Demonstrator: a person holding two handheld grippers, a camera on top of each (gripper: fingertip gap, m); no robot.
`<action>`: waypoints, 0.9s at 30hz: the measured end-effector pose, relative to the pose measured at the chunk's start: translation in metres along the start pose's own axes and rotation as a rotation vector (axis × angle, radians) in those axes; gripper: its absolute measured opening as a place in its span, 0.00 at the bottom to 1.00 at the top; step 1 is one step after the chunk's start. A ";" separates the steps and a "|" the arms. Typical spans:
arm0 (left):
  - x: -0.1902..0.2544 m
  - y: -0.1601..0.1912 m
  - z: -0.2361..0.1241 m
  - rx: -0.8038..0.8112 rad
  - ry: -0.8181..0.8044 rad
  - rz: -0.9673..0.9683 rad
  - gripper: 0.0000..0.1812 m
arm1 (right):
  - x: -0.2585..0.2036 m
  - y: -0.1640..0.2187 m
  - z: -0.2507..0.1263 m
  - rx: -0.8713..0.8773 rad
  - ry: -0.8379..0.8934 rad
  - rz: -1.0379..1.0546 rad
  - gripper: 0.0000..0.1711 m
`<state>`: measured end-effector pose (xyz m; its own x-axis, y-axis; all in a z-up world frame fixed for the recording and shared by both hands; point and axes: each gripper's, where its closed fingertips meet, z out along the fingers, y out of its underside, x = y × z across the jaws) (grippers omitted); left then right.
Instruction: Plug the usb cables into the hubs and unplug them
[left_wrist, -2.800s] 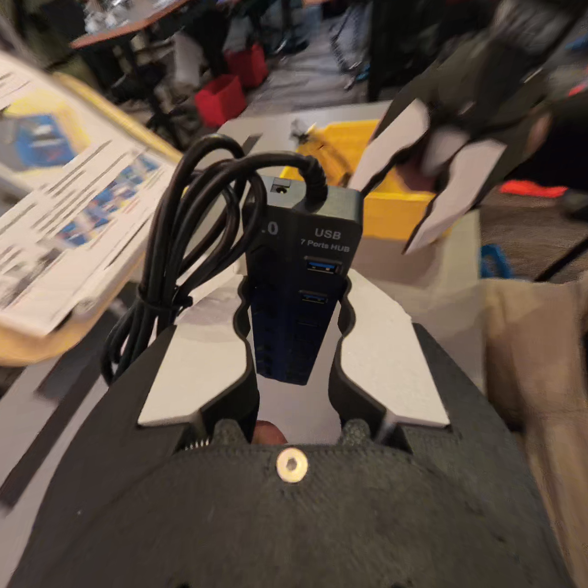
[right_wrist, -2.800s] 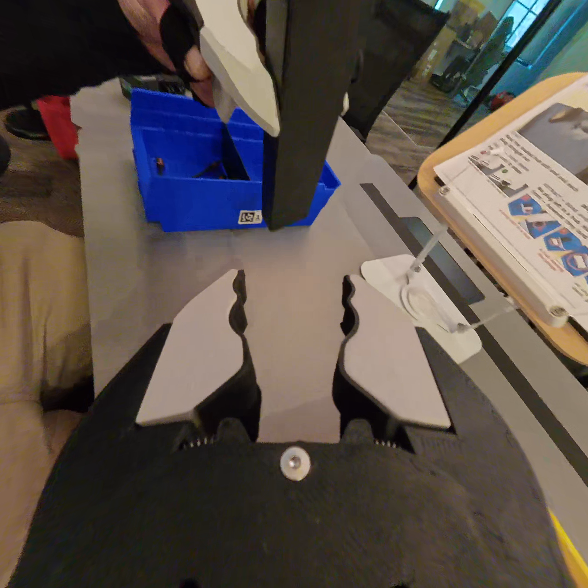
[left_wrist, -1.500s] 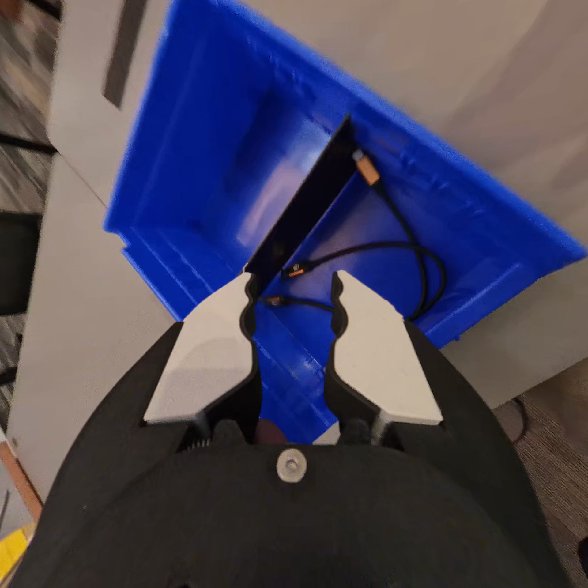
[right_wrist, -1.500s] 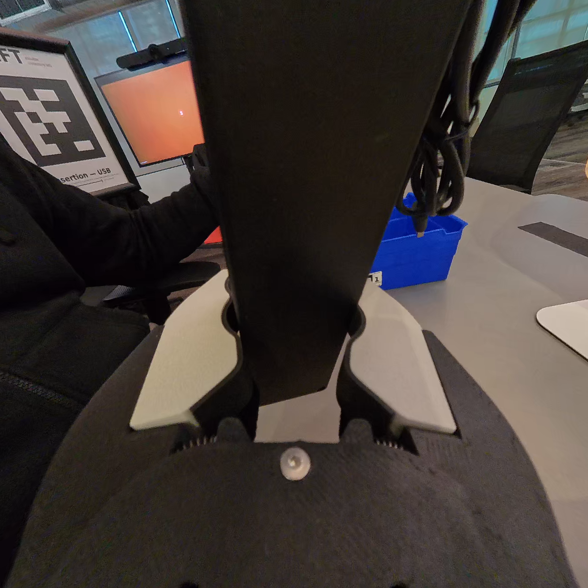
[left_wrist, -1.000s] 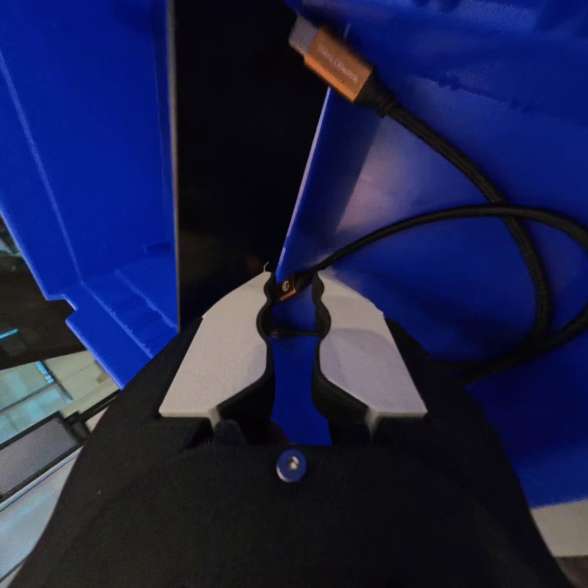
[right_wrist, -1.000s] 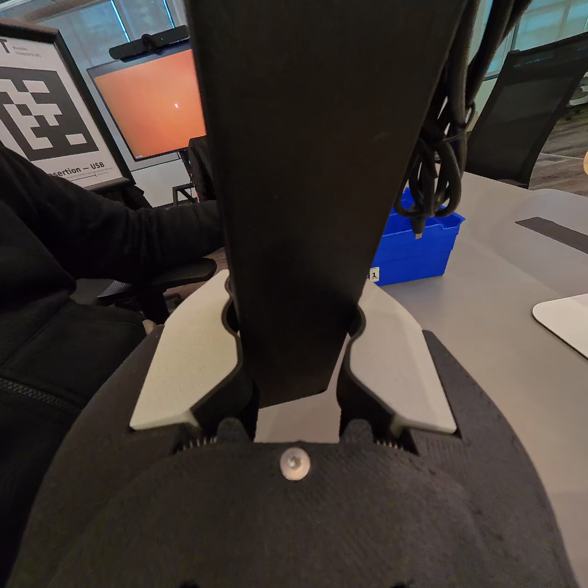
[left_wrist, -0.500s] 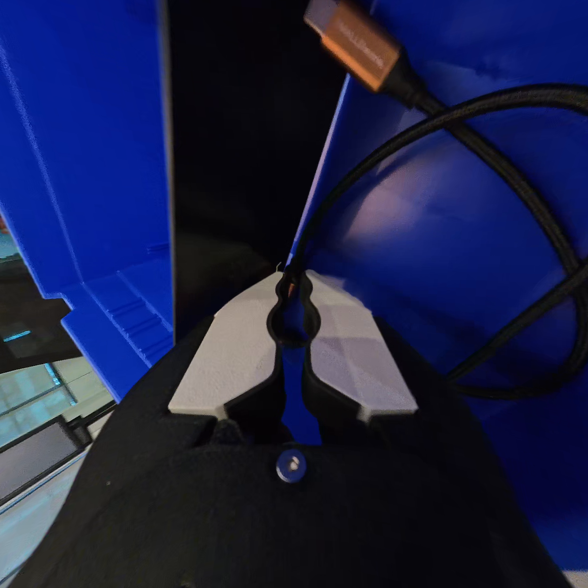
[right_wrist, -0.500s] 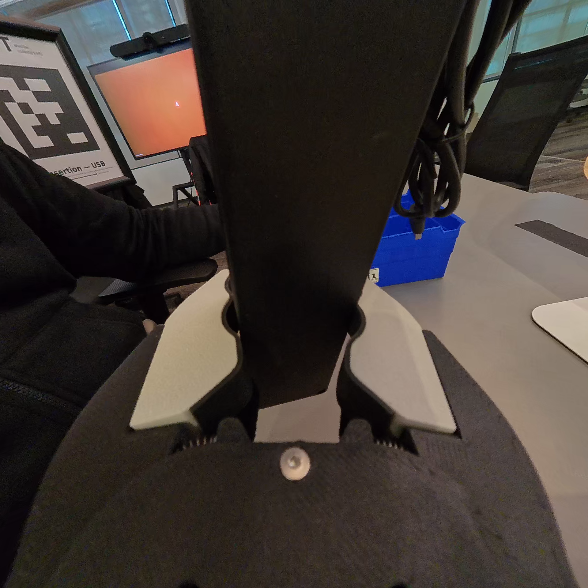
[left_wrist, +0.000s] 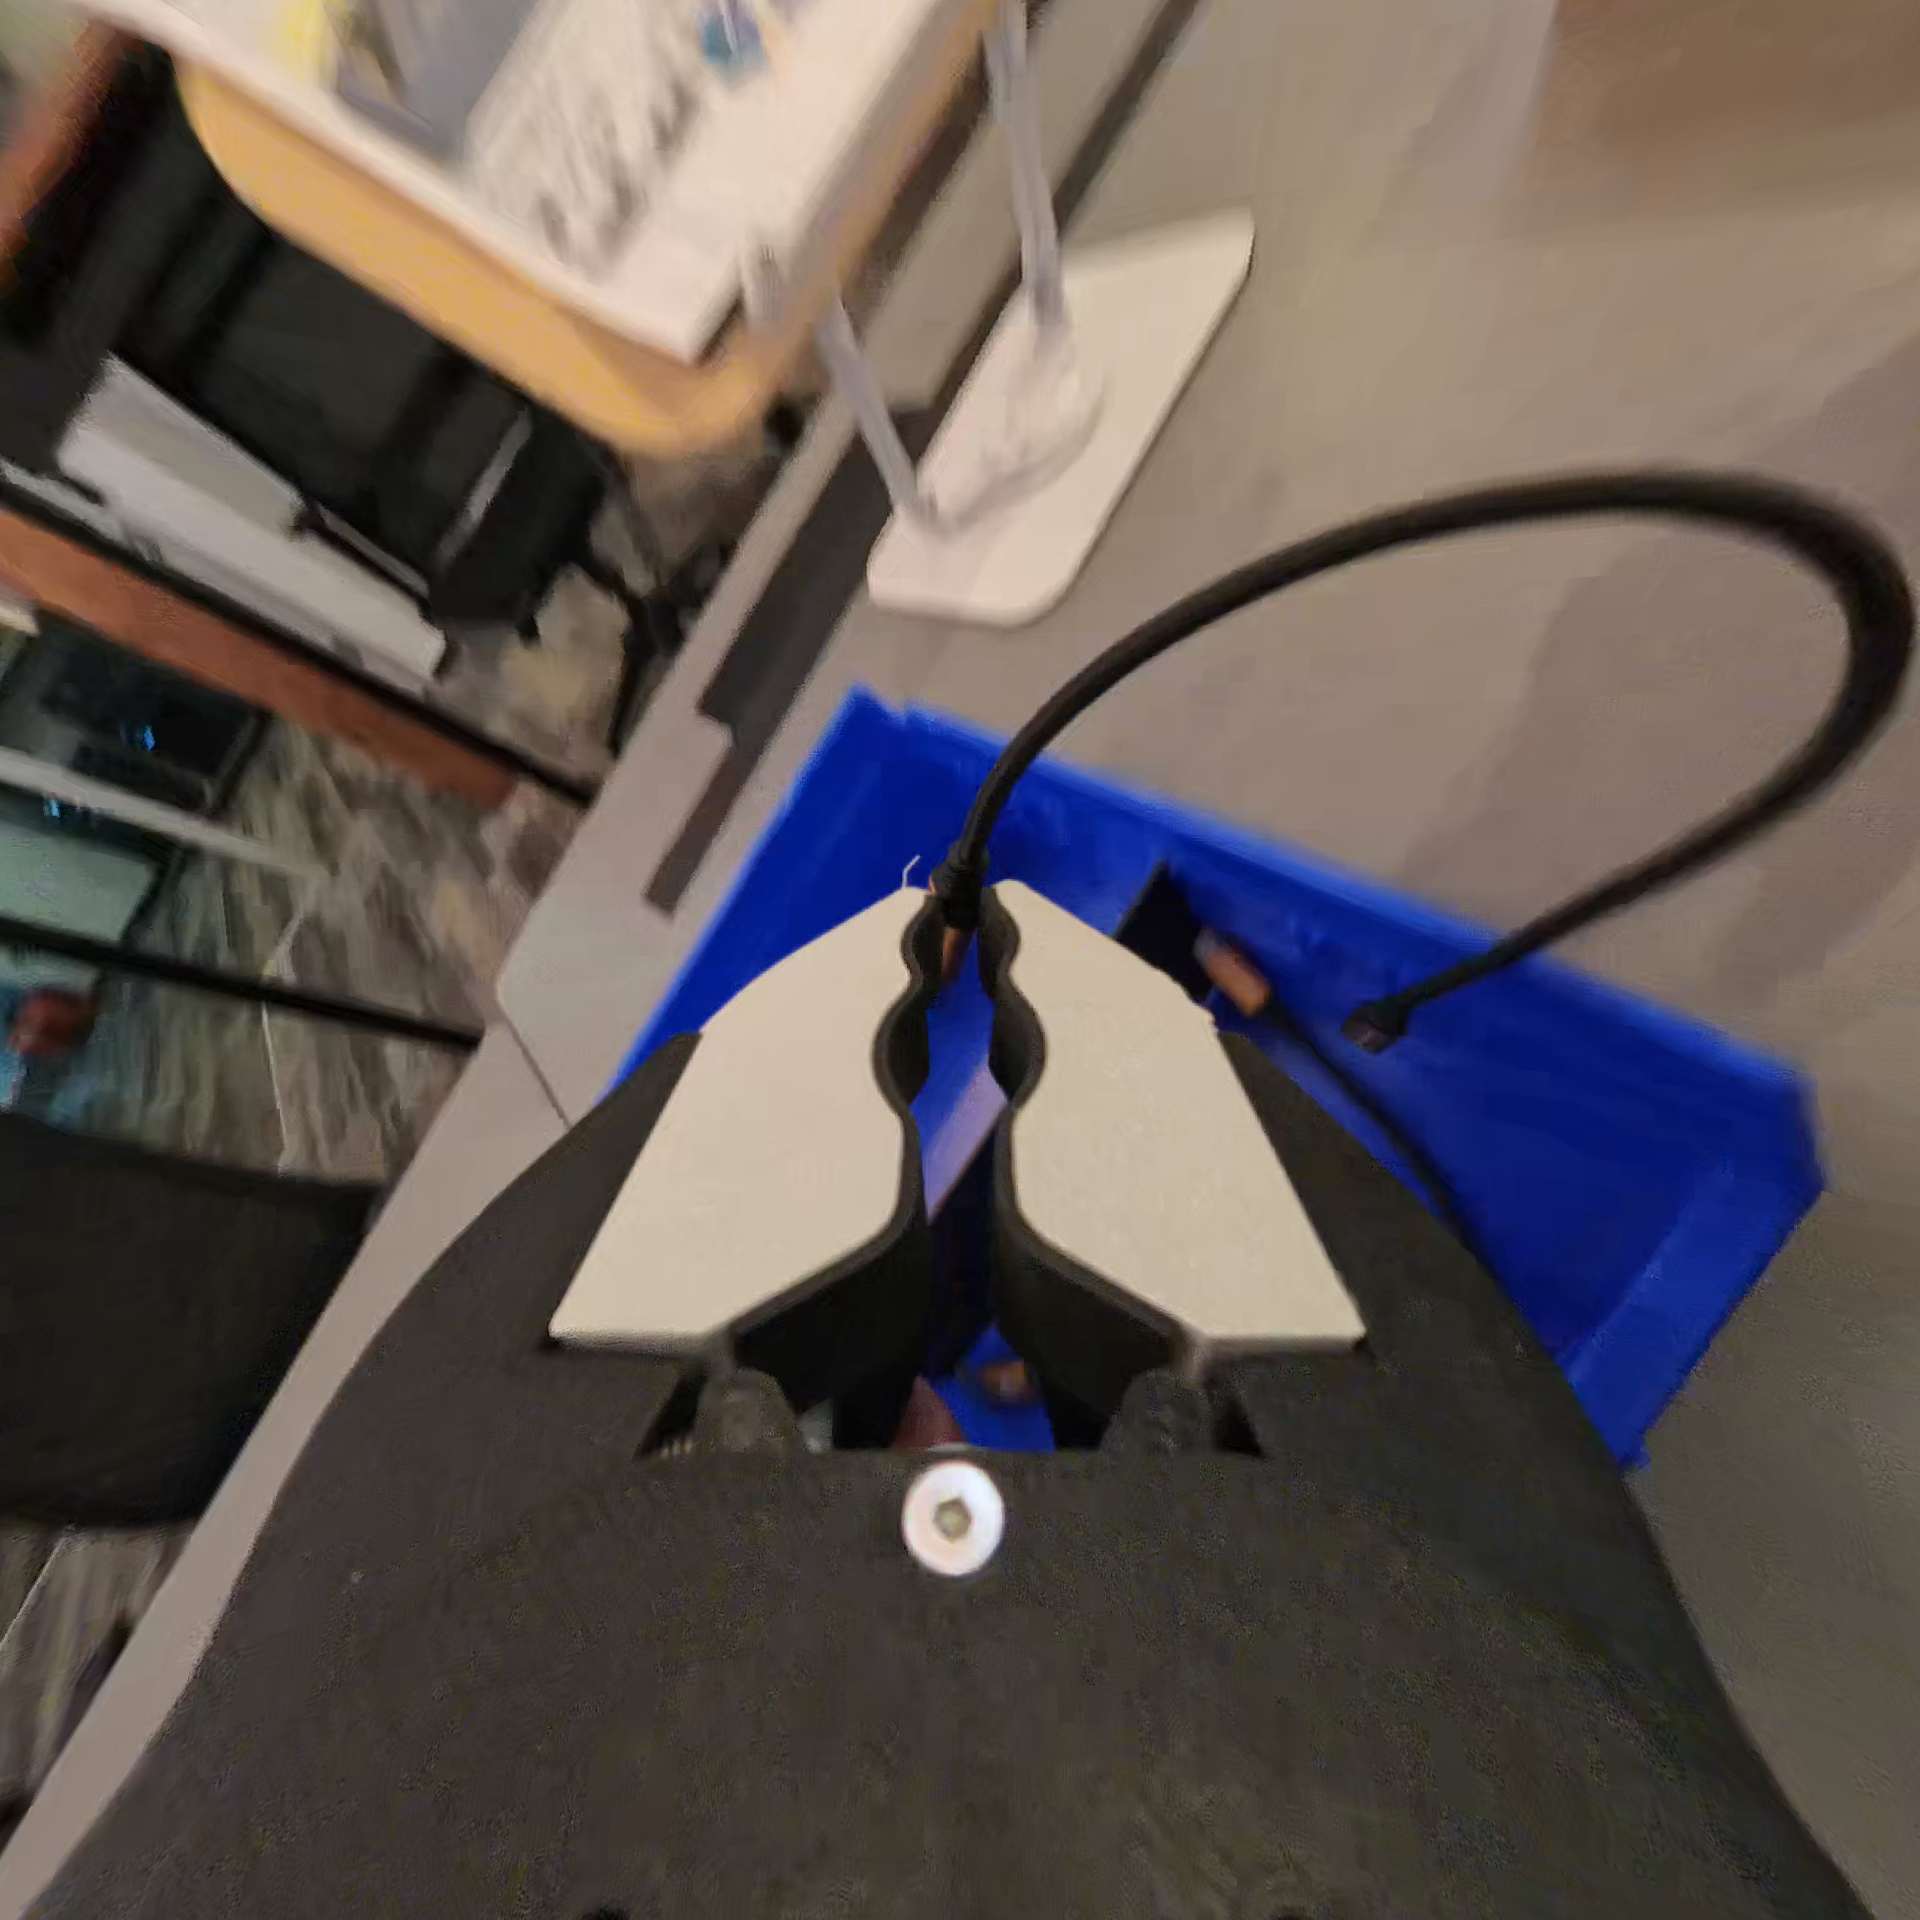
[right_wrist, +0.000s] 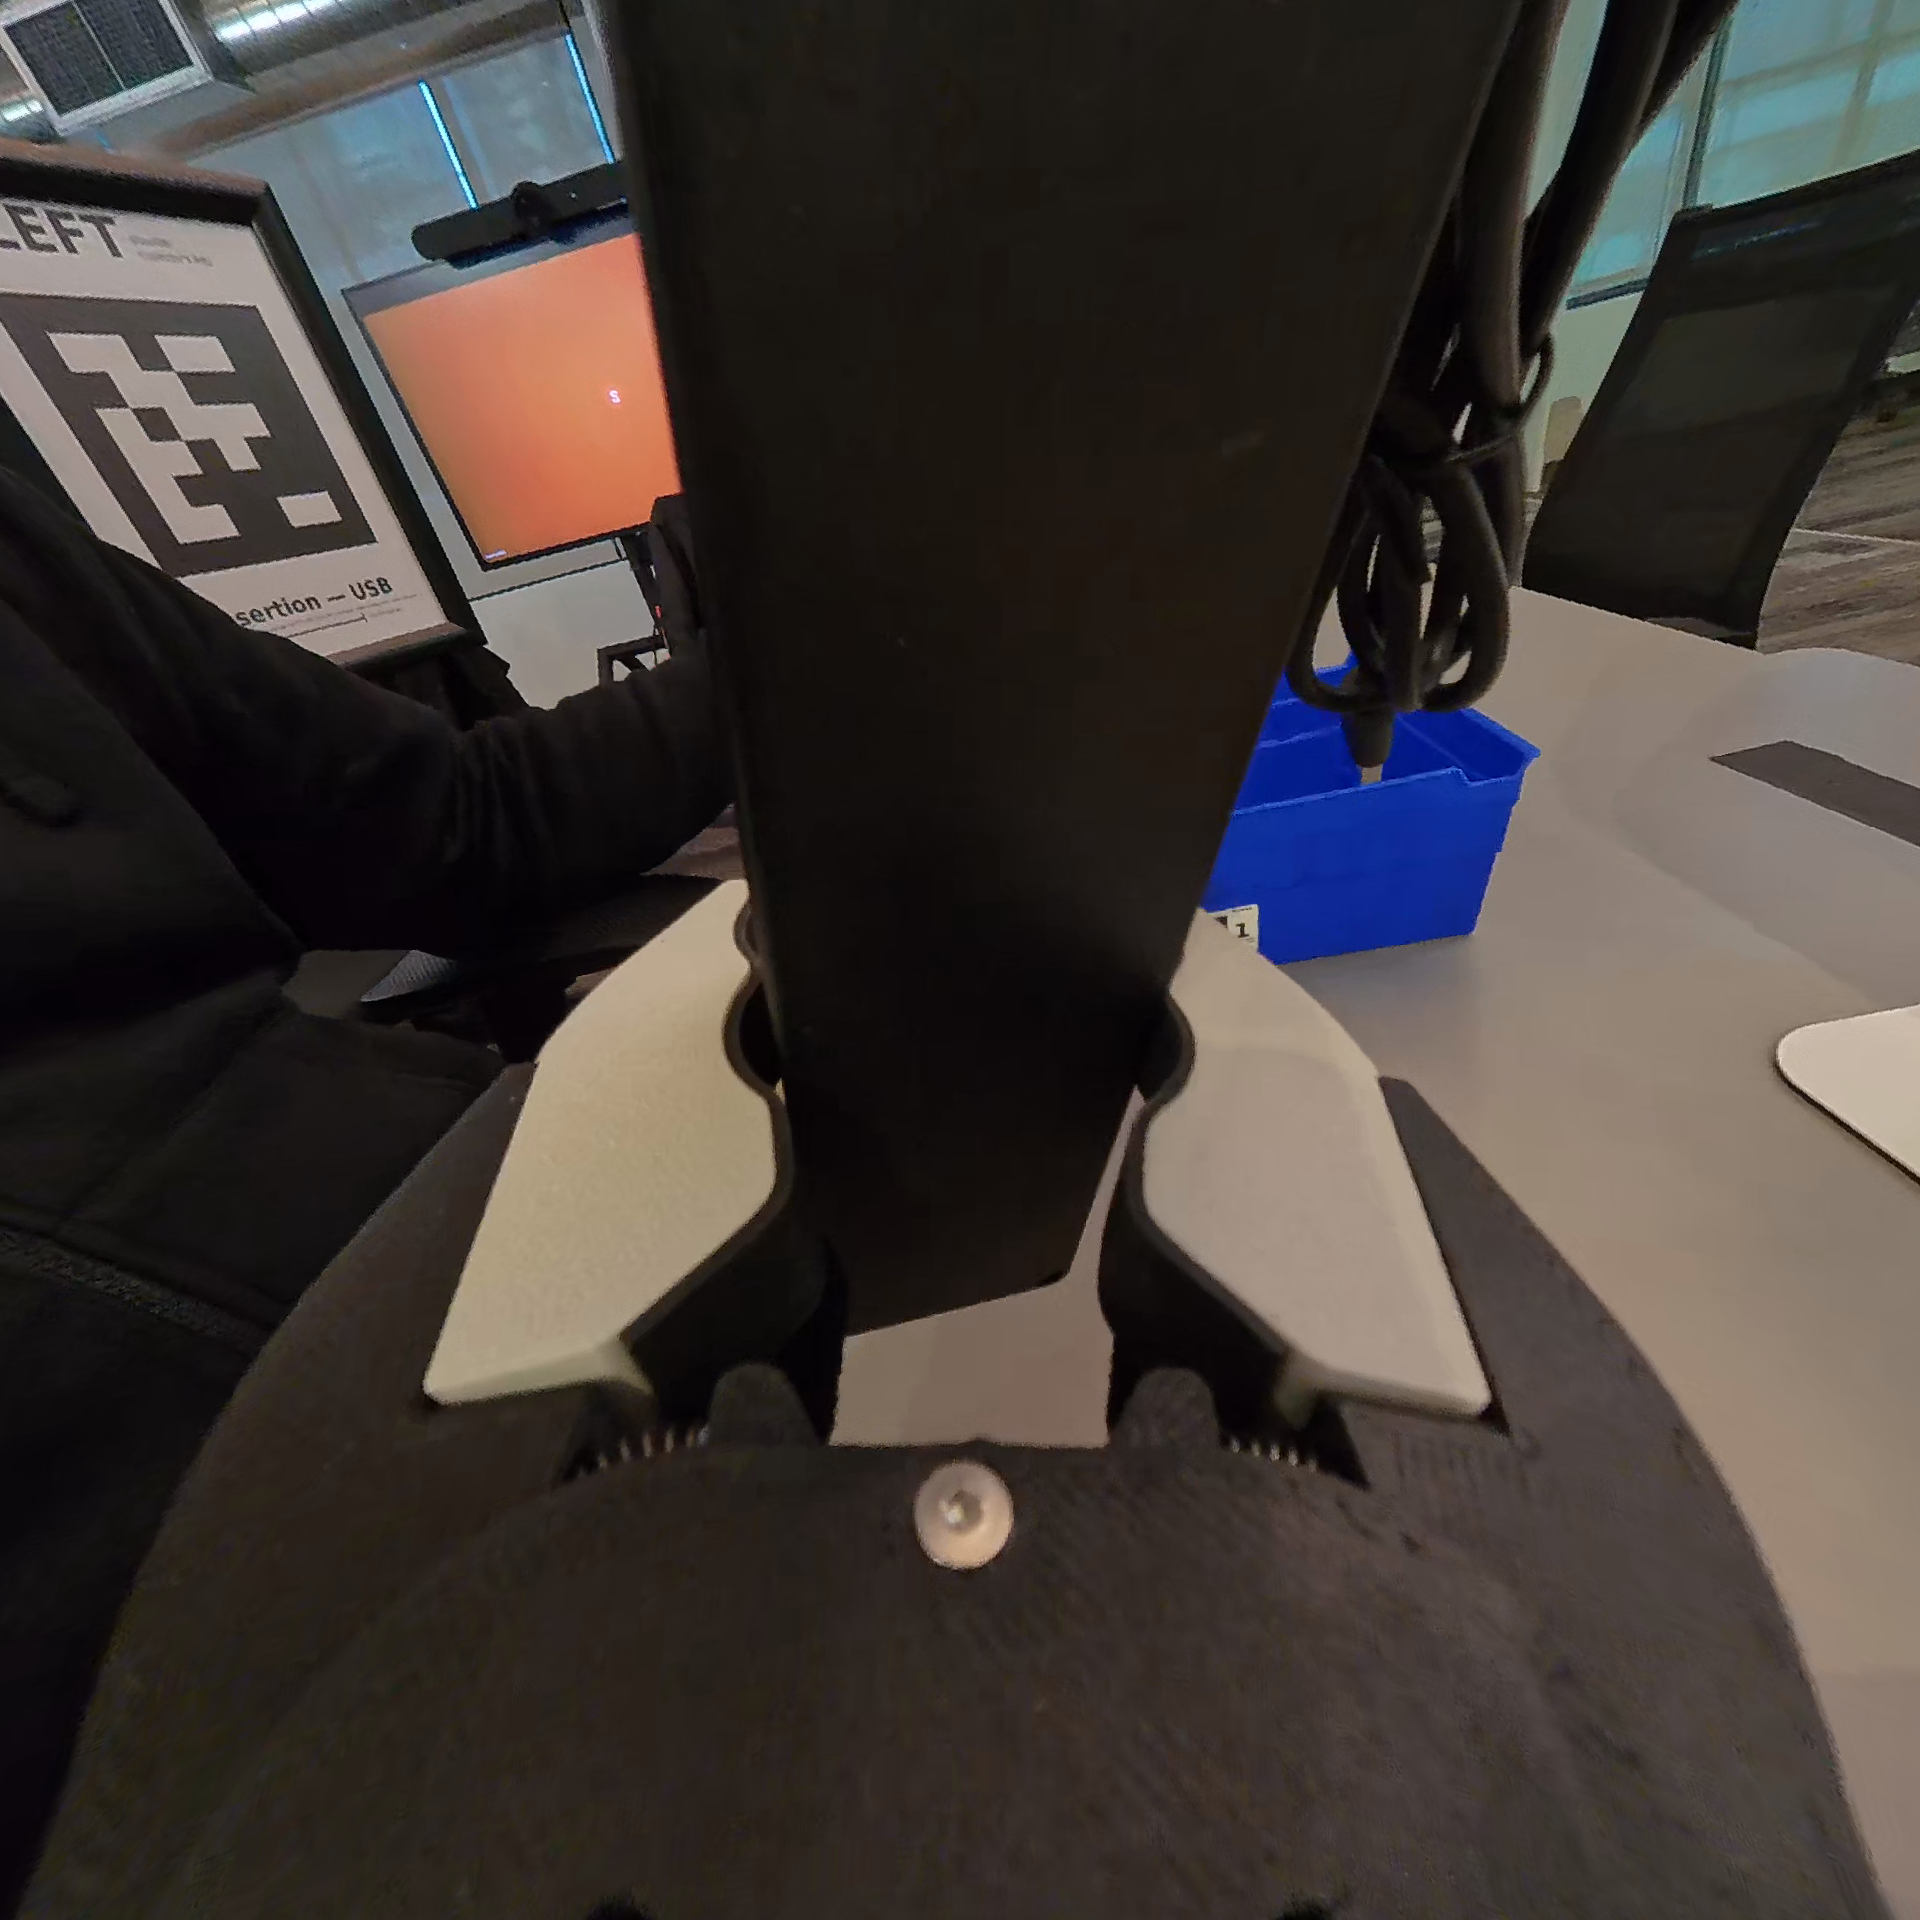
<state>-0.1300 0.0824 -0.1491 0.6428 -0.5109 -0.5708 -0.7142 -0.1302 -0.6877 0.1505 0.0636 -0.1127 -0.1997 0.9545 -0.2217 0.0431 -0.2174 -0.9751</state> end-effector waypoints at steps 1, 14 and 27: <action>-0.001 -0.020 -0.006 0.073 -0.001 -0.005 0.04 | -0.001 -0.002 0.000 0.007 -0.006 0.001 0.39; 0.083 -0.233 -0.053 0.759 0.321 0.033 0.04 | -0.029 -0.031 0.001 0.143 -0.151 0.062 0.39; 0.156 -0.295 -0.032 0.857 0.482 0.226 0.04 | -0.037 -0.029 -0.003 0.145 -0.259 0.119 0.39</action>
<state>0.1720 0.0140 -0.0210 0.2010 -0.7616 -0.6161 -0.2442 0.5701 -0.7844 0.1599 0.0356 -0.0759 -0.4448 0.8409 -0.3082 -0.0549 -0.3691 -0.9277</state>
